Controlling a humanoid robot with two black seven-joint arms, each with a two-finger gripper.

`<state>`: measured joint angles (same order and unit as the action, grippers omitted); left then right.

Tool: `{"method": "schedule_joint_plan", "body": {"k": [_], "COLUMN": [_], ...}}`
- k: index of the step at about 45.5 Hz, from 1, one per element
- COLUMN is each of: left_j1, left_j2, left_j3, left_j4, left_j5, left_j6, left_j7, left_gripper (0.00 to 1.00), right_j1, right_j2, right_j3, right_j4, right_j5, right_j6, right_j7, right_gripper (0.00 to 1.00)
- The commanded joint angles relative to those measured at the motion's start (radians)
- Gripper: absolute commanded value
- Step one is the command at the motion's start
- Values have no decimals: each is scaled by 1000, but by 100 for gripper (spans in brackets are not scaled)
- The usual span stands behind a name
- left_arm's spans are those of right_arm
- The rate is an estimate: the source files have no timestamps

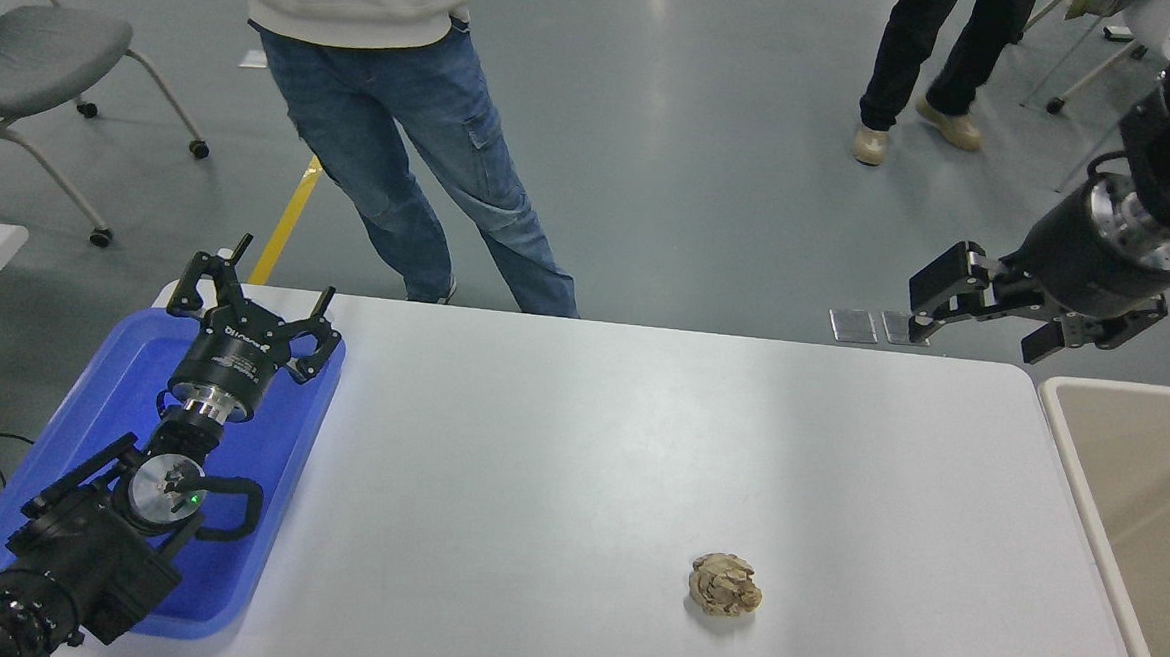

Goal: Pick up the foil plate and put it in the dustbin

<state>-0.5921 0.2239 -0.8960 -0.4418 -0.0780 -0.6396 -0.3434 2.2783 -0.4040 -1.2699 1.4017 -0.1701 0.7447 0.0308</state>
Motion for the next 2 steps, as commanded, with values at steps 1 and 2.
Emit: {"method": "schedule_joint_plan", "body": {"k": [1,2], "left_j1": [0,0], "left_j2": [0,0], "left_j3": [0,0], "left_j4": [0,0], "left_j5": [0,1], "left_j6": [0,0], "left_j7": [0,0], "left_gripper": [100,100], "right_j1": [43,41], "right_j2": [13,13], "right_j3": [1,1], "right_j4": [52,52], "right_j5": [-6,-6], "right_j6": [18,18], "right_j7": [0,0], "right_gripper": [100,100]}}
